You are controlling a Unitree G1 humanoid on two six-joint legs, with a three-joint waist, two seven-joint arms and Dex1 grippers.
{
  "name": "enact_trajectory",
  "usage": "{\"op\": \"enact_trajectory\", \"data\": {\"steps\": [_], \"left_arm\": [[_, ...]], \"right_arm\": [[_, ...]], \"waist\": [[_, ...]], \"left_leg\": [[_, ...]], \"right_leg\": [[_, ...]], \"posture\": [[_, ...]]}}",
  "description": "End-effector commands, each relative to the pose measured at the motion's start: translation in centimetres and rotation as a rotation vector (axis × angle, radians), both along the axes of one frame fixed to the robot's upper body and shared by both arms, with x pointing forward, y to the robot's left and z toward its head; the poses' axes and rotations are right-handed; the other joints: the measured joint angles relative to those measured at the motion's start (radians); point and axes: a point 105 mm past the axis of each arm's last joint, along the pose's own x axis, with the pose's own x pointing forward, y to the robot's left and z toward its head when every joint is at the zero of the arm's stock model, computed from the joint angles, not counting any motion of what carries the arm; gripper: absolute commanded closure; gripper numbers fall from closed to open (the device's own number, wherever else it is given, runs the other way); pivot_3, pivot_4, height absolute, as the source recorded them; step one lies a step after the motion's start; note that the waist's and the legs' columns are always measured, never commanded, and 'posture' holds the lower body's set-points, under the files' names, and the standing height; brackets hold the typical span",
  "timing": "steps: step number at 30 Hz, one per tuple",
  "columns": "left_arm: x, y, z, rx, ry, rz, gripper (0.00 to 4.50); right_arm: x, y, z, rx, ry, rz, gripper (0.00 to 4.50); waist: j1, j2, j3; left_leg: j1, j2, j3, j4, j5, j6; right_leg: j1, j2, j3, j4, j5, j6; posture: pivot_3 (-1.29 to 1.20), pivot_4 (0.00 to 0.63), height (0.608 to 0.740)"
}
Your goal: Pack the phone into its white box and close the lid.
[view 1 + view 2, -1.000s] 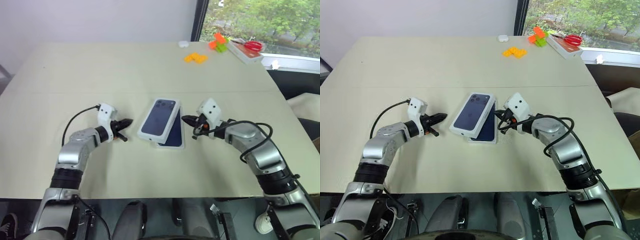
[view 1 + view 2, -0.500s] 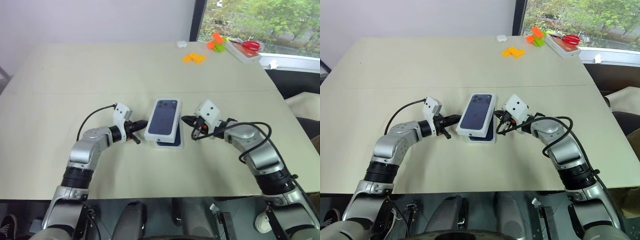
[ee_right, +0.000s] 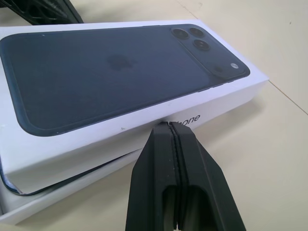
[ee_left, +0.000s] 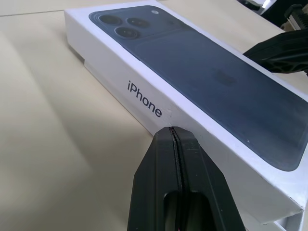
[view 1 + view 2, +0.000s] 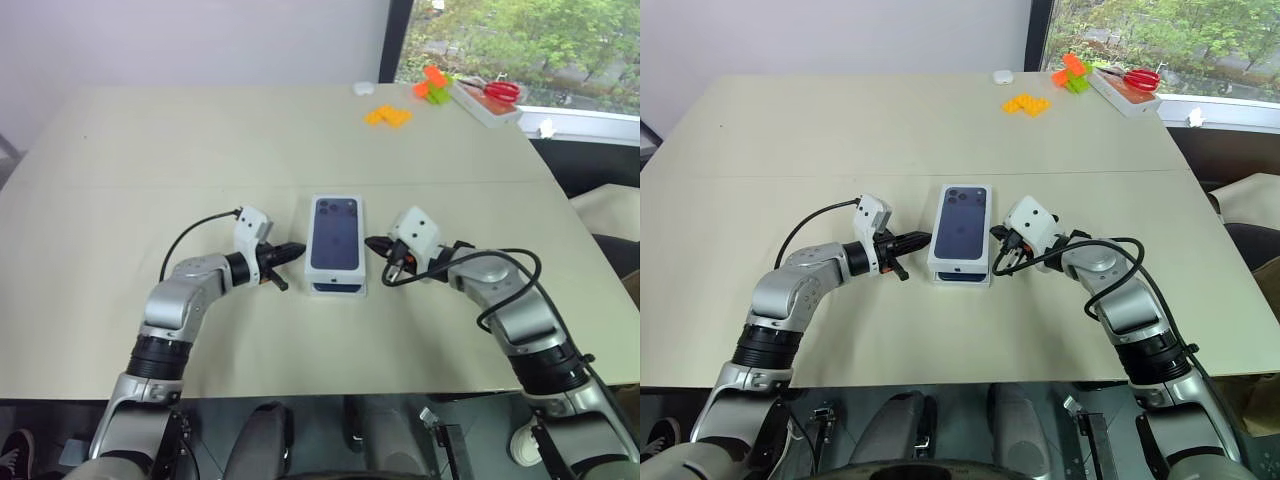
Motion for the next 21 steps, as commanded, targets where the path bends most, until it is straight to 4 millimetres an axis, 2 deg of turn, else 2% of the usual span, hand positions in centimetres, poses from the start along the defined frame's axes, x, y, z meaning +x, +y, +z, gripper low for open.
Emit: {"op": "enact_trajectory", "data": {"steps": [1,9,21], "left_arm": [[-0.4,-0.6,2.0,-0.041,-0.059,-0.035,4.50],[-0.7,-0.5,2.0,-0.024,-0.056,-0.044,4.50],[-2.4,-0.9,1.4,-0.030,0.000,-0.085,4.50]], "right_arm": [[-0.1,-0.5,0.8,-0.006,-0.035,0.006,4.48],[-0.3,-0.9,0.9,-0.007,-0.030,0.001,4.48],[-1.1,-1.0,1.1,-0.015,-0.023,0.010,4.48]], "waist": [[0.000,0.000,0.000],[0.000,0.000,0.000],[0.001,0.000,0.000]], "left_leg": [[0.000,0.000,0.000,0.000,0.000,0.000],[0.000,0.000,0.000,0.000,0.000,0.000],[0.000,0.000,0.000,0.000,0.000,-0.001]], "right_leg": [[0.000,0.000,0.000,0.000,0.000,0.000],[0.000,0.000,0.000,0.000,0.000,0.000],[0.000,0.000,0.000,0.000,0.000,0.000]], "posture": [[0.00,0.150,0.740],[0.00,0.150,0.740],[0.00,0.150,0.740]]}}
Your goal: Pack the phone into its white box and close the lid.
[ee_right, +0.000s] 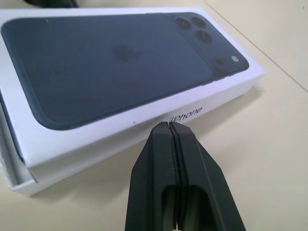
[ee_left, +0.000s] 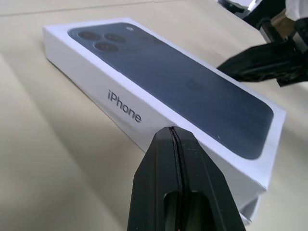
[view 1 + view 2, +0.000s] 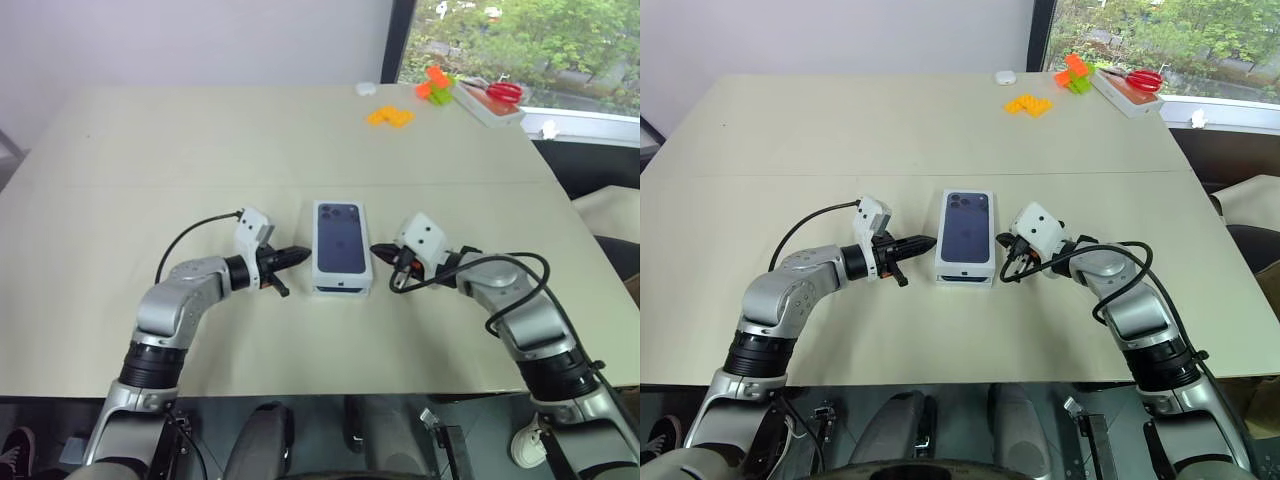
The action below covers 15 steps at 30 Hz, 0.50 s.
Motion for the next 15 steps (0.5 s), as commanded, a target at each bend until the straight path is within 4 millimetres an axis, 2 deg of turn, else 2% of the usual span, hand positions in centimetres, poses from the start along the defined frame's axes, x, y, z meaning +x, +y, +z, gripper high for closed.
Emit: {"op": "enact_trajectory", "data": {"steps": [1,15], "left_arm": [[-0.8,-0.5,0.8,-0.016,-0.020,-0.036,4.50],[-1.6,0.1,0.1,-0.005,0.003,-0.038,4.50]], "right_arm": [[-0.5,-0.1,1.3,0.005,-0.044,0.008,4.48],[-1.5,0.3,0.5,-0.002,-0.014,0.022,4.48]], "waist": [[0.000,0.000,0.000],[-0.001,0.000,0.000]], "left_leg": [[0.000,0.000,0.000,0.000,0.000,0.000],[0.001,0.000,0.000,0.000,0.000,-0.001]], "right_leg": [[0.000,0.000,0.000,0.000,0.000,0.000],[0.001,0.000,0.000,0.000,0.000,0.000]], "posture": [[0.00,0.150,0.740],[0.00,0.150,0.740]]}}
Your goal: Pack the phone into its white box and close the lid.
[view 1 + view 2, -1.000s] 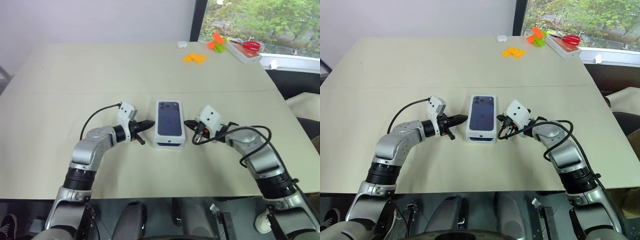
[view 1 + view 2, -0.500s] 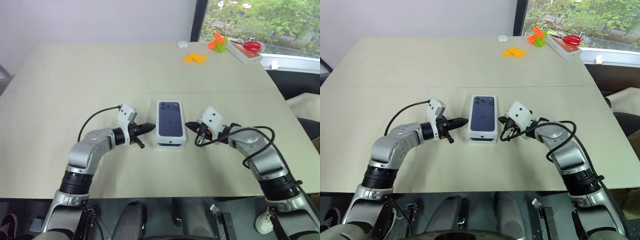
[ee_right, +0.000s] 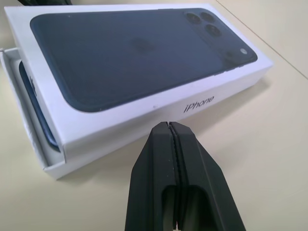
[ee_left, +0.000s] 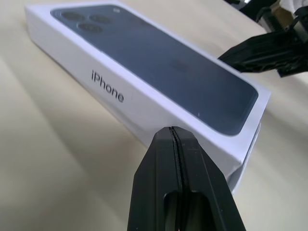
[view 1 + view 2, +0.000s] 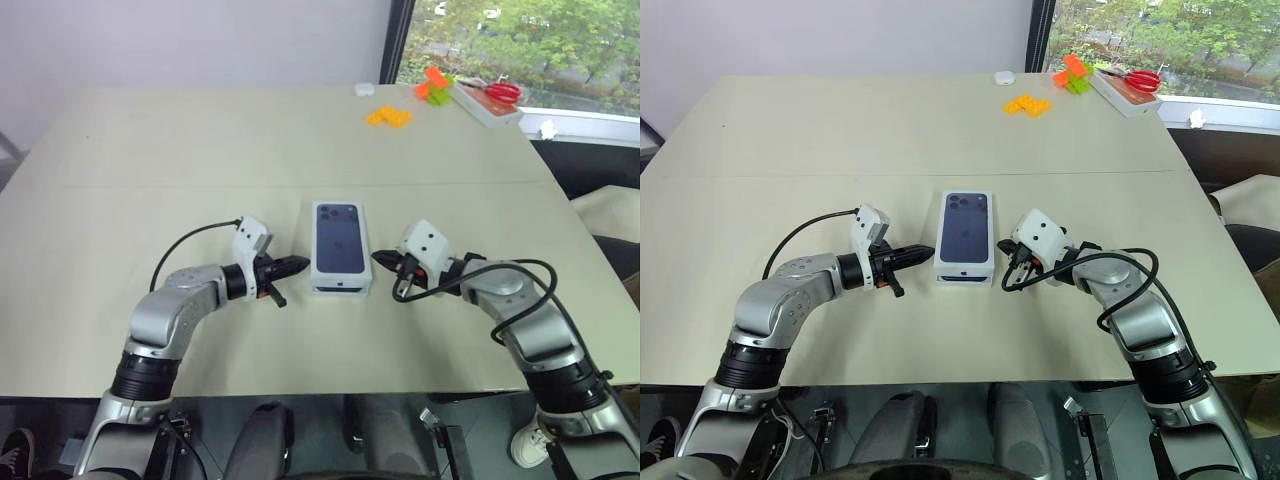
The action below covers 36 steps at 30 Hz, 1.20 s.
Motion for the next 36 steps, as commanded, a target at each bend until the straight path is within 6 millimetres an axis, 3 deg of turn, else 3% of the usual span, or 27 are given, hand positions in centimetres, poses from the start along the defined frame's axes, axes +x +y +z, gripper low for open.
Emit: {"op": "enact_trajectory", "data": {"steps": [1,14,23,36], "left_arm": [[-0.6,-0.4,1.0,-0.017,-0.028,-0.034,4.50],[-1.5,-1.4,0.9,-0.034,0.002,-0.063,4.50],[-2.3,-1.2,1.3,-0.028,0.002,-0.092,4.50],[-3.8,-1.1,0.1,0.003,0.044,-0.126,4.50]], "right_arm": [[-0.3,0.5,1.2,0.012,-0.038,0.017,4.48],[-0.5,0.7,1.0,0.005,-0.028,0.030,4.48],[-1.7,1.5,1.3,0.016,-0.009,0.090,4.48],[-2.9,1.2,0.3,-0.033,0.018,0.112,4.48]], "waist": [[0.000,0.000,0.000],[0.001,0.000,0.000],[0.000,0.000,0.000],[0.000,0.000,0.000]], "left_leg": [[0.000,0.000,0.000,0.000,0.000,0.000],[0.000,0.000,0.000,0.000,0.000,0.000],[0.000,0.000,0.000,0.000,0.000,-0.001],[0.001,0.000,0.000,0.000,0.000,-0.001]], "right_leg": [[0.000,0.000,0.000,0.000,0.000,0.000],[0.000,0.000,0.000,0.000,0.000,0.000],[0.000,0.000,0.000,0.000,0.000,0.000],[0.001,0.001,0.000,0.000,0.000,0.000]], "posture": [[0.00,0.150,0.740],[0.00,0.150,0.740],[0.00,0.150,0.740],[0.00,0.150,0.740]]}}
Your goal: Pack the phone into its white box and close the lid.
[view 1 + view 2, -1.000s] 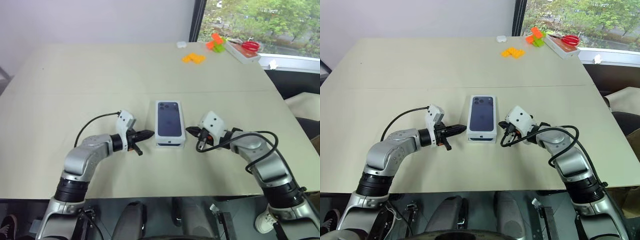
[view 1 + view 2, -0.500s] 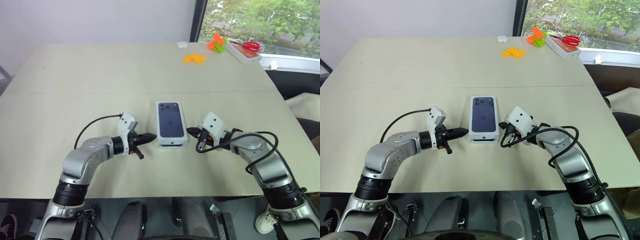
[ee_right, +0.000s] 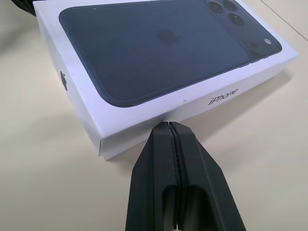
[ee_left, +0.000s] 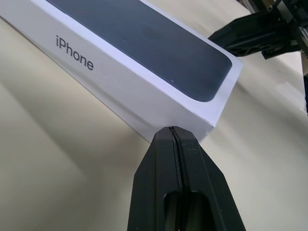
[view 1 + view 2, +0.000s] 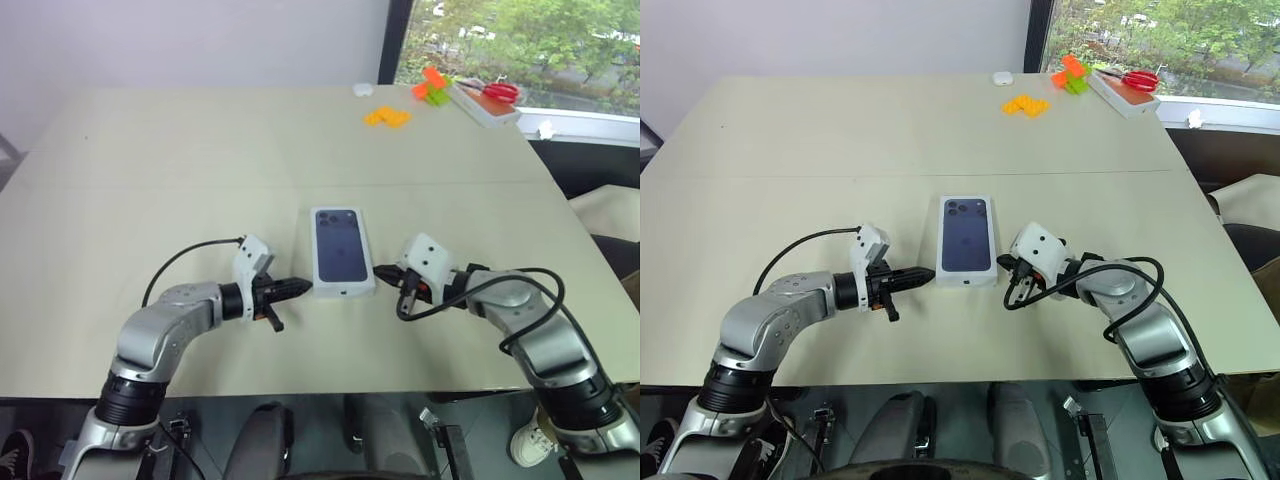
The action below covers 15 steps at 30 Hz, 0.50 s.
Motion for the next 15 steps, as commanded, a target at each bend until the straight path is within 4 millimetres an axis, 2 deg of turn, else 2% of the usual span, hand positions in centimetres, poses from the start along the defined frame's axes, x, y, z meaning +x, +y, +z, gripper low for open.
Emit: {"op": "enact_trajectory", "data": {"steps": [1,4,10,15], "left_arm": [[-0.8,-0.6,0.4,-0.007,-0.018,-0.052,4.50],[-0.7,-0.2,-0.3,0.024,-0.015,-0.041,4.50],[0.0,1.0,-0.6,0.036,-0.020,0.003,4.50],[1.2,1.5,2.0,-0.028,-0.062,0.036,4.50]], "right_arm": [[-0.8,0.9,0.4,-0.003,-0.028,0.058,4.48],[-0.9,1.1,-0.2,-0.017,-0.026,0.065,4.48],[-0.5,0.9,-1.0,-0.075,-0.056,0.060,4.48],[0.8,-0.6,0.8,-0.079,-0.102,0.012,4.48]], "waist": [[0.000,0.000,0.000],[-0.002,0.000,0.000],[-0.002,0.000,0.000],[0.000,0.000,0.000]], "left_leg": [[0.000,0.000,0.000,0.000,0.000,0.000],[0.001,0.001,0.000,0.000,0.000,0.000],[0.001,0.001,0.000,0.000,0.000,0.000],[0.001,0.001,0.000,0.000,0.001,-0.001]], "right_leg": [[0.000,0.000,0.000,0.000,0.000,0.000],[0.000,0.001,0.000,0.000,0.000,0.000],[0.000,0.001,0.000,0.000,0.000,0.000],[0.000,0.001,0.000,0.000,0.000,0.000]], "posture": [[0.00,0.150,0.740],[0.00,0.150,0.740],[0.00,0.150,0.740],[0.00,0.150,0.740]]}}
